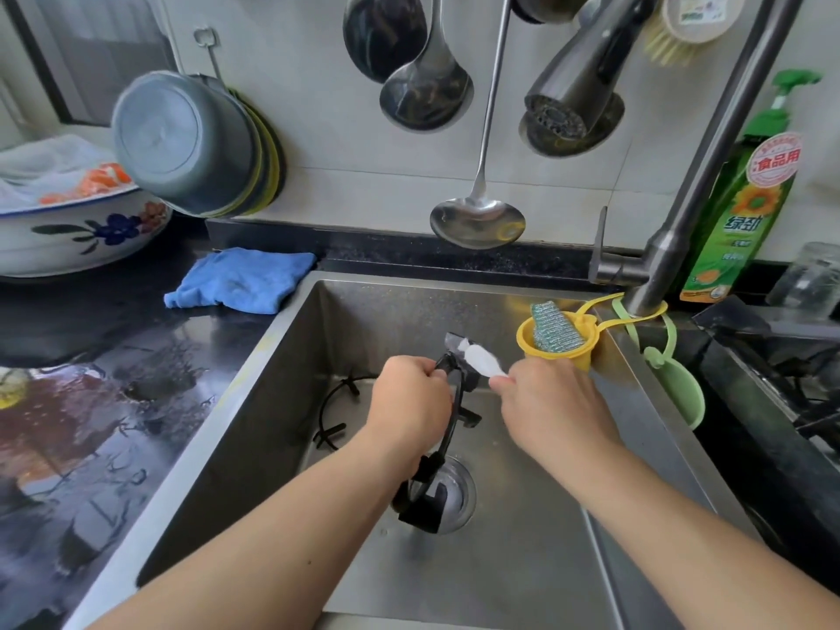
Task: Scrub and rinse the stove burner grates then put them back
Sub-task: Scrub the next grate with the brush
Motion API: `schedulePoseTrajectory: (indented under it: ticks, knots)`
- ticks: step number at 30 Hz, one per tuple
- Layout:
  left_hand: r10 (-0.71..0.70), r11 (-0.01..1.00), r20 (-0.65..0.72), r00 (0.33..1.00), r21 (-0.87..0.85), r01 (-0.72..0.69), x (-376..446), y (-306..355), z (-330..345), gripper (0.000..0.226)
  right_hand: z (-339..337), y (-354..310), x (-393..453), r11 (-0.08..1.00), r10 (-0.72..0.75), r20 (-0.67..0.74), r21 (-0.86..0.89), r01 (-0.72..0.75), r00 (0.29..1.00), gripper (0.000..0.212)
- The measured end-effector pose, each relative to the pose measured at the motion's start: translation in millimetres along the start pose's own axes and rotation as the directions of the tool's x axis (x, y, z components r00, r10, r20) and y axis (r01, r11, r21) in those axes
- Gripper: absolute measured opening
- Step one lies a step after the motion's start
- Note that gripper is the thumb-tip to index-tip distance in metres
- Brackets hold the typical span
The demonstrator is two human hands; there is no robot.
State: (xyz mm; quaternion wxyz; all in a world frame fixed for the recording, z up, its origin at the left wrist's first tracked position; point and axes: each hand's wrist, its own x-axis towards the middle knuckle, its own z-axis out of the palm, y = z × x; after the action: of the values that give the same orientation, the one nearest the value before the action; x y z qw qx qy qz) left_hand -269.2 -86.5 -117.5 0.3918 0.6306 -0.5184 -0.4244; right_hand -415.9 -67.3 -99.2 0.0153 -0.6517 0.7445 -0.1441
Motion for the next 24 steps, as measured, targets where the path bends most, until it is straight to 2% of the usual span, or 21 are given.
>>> schedulePoseTrajectory:
  ticks: [6, 10, 13, 18, 19, 22, 24]
  knots:
    - [0.063, 0.992, 0.047, 0.997, 0.106, -0.068, -6, -1, 3, 0.035, 1, -21, 12, 1.0, -0.025, -0.02, 0.015, 0.025, 0.999, 0.035]
    - [0.075, 0.988, 0.0, 0.997, 0.135, -0.074, -3, -1, 5, 0.036, -2, -17, 4, 0.999, -0.039, 0.024, -0.022, 0.039, 0.999, 0.03]
    - [0.089, 0.989, -0.007, 0.996, 0.121, -0.087, -2, 0, 3, 0.034, -3, -2, -3, 0.999, -0.026, 0.009, -0.04, 0.026, 1.0, 0.034]
    - [0.056, 0.997, -0.072, 0.996, 0.055, -0.052, 10, -7, -9, 0.036, 4, -3, -5, 0.998, -0.003, 0.178, -0.069, 0.016, 0.984, 0.029]
    - [0.057, 0.998, -0.082, 0.995, 0.042, -0.054, 11, -7, -11, 0.037, 4, -2, -3, 0.998, 0.007, 0.166, -0.069, 0.005, 0.986, 0.029]
    - [0.063, 0.998, -0.07, 0.996, 0.03, -0.061, 14, -10, -11, 0.033, -6, 0, 12, 0.999, 0.038, -0.023, -0.024, -0.039, 0.999, 0.035]
    - [0.05, 0.999, -0.051, 0.997, 0.011, -0.049, 14, -12, -8, 0.031, -9, 0, 16, 1.0, 0.005, -0.084, 0.017, -0.003, 0.996, 0.042]
